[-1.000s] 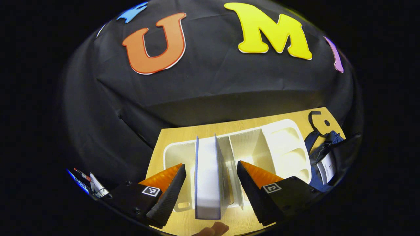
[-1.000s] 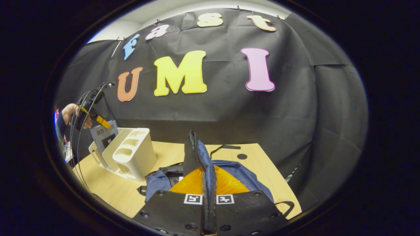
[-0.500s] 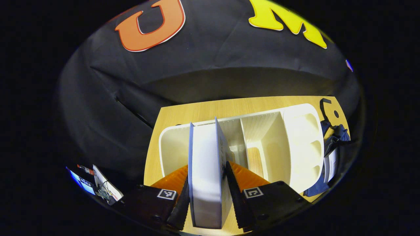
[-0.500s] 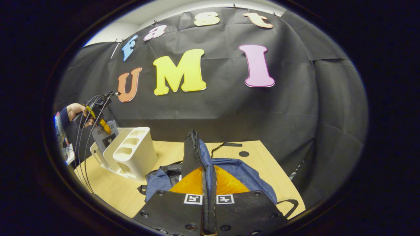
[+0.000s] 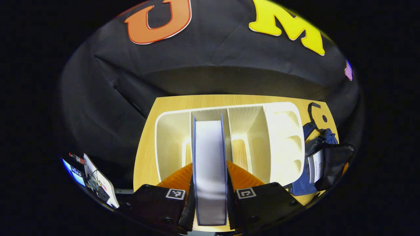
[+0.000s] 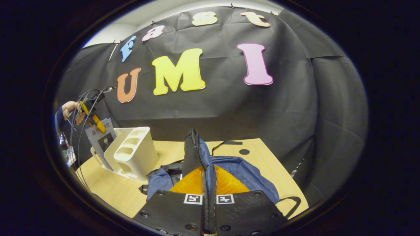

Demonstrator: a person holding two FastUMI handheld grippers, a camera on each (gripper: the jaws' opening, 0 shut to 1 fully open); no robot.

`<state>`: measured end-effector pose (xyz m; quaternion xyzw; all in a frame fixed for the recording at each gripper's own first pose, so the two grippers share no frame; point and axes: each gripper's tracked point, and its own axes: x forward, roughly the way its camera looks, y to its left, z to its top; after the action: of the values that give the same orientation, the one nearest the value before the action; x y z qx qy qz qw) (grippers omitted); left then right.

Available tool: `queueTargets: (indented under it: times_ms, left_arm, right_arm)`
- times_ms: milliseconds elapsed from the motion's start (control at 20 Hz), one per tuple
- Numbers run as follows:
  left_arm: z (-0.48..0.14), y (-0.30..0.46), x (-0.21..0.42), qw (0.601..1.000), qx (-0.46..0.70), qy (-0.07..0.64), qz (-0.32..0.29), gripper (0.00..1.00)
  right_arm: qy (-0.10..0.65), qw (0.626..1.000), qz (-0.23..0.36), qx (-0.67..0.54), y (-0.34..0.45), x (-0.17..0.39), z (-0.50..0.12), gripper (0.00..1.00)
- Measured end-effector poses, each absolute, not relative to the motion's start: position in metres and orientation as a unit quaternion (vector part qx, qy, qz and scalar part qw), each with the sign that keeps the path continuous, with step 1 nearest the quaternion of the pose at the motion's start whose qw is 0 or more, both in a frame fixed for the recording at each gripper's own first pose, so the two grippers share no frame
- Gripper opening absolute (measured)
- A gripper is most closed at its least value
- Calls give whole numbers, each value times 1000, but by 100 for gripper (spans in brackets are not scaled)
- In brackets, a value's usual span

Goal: Open the schoolbag, grab two books from the bookshelf and put them into the schoolbag.

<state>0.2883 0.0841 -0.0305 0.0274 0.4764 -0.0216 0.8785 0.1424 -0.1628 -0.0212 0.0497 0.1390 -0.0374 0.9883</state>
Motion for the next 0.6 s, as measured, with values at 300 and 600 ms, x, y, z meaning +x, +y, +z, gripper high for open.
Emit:
queueTargets:
  times_ms: [300, 600]
  left_arm:
    - [-9, 102, 229, 896, -13, 443, -24, 42]
    - [-6, 121, 168, 904, -96, 415, -23, 42]
  right_arm:
    - [140, 988, -43, 41, -159, 138, -25, 1]
    - [142, 988, -42, 34, -148, 137, -27, 1]
